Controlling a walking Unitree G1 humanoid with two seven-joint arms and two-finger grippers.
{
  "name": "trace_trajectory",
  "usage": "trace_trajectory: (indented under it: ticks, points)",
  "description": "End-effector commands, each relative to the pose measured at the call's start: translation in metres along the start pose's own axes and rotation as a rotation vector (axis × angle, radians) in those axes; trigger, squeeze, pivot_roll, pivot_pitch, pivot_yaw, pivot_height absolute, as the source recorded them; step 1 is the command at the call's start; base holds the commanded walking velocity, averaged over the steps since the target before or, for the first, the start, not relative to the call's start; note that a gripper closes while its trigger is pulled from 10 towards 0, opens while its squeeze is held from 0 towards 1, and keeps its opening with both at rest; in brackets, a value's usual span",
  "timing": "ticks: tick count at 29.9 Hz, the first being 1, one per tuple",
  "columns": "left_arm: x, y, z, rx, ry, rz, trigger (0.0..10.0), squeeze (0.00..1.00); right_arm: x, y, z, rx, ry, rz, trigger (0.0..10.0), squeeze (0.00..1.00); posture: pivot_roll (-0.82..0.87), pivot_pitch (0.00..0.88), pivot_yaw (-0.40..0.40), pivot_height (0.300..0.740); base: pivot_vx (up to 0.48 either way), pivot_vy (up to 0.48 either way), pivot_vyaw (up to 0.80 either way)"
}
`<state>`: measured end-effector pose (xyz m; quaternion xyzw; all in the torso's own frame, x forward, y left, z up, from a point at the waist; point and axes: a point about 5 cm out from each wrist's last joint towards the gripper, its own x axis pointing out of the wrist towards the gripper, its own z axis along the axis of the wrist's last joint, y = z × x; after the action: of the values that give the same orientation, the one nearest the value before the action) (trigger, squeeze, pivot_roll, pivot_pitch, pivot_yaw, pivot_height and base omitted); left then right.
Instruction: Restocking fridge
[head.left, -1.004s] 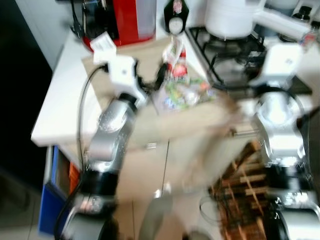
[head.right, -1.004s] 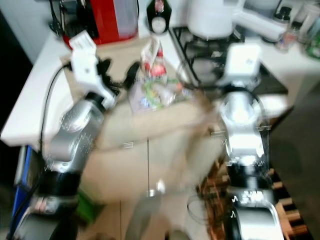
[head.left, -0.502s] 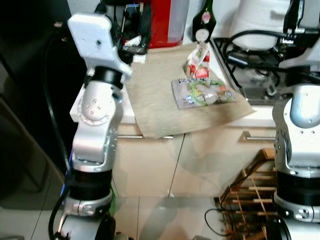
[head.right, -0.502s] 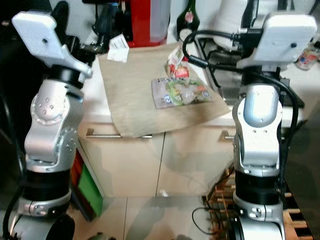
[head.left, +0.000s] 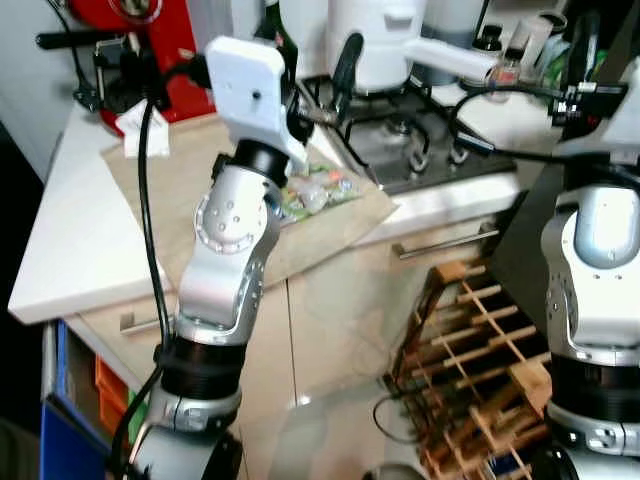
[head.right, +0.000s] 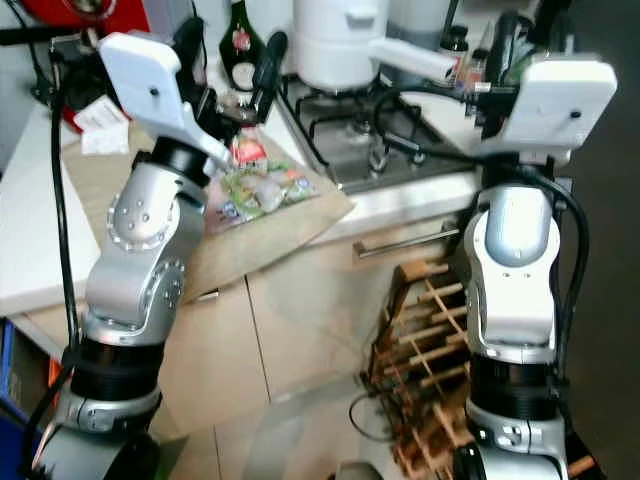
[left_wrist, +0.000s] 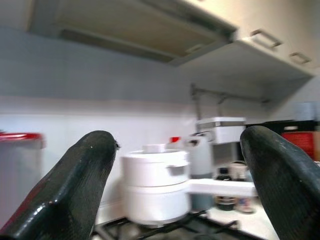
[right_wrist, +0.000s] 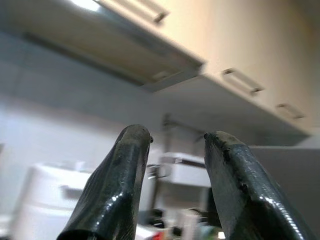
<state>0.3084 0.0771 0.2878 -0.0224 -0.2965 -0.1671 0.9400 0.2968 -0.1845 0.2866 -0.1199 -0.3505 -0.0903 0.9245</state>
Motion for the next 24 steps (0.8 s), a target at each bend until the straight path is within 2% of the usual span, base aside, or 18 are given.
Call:
trace_trajectory:
  ticks: [1, 4, 8, 20, 24]
  points:
    - [0.001, 0.006, 0.0, -0.005, 0.012, 0.03, 10.0, 0.0, 0.003, 0.01, 0.001, 0.005, 0.011, 0.033, 10.0, 0.0, -0.13, 0.023, 0.01, 0.736, 0.48, 0.0, 0.0]
    - [0.0, 0.014, 0.0, -0.03, 0.014, 0.095, 10.0, 0.0, 0.002, 0.014, -0.001, 0.024, 0.024, 0.052, 10.0, 0.0, -0.13, 0.026, 0.011, 0.736, 0.48, 0.0, 0.0]
    - [0.0, 0.017, 0.001, -0.007, 0.008, 0.128, 10.0, 0.0, 0.004, 0.018, 0.003, 0.048, 0.006, 0.08, 10.0, 0.0, -0.12, 0.029, 0.009, 0.736, 0.477, 0.0, 0.0]
    - [0.001, 0.015, -0.004, 0.009, 0.043, 0.128, 10.0, 0.0, 0.004, 0.021, -0.002, 0.047, 0.035, 0.092, 10.0, 0.0, -0.12, 0.035, 0.007, 0.736, 0.0, 0.0, 0.0]
    - [0.004, 0.017, -0.015, -0.002, 0.113, 0.134, 10.0, 0.0, 0.005, 0.023, -0.021, 0.139, 0.187, 0.082, 10.0, 0.0, -0.12, 0.036, 0.01, 0.736, 0.0, 0.0, 0.0]
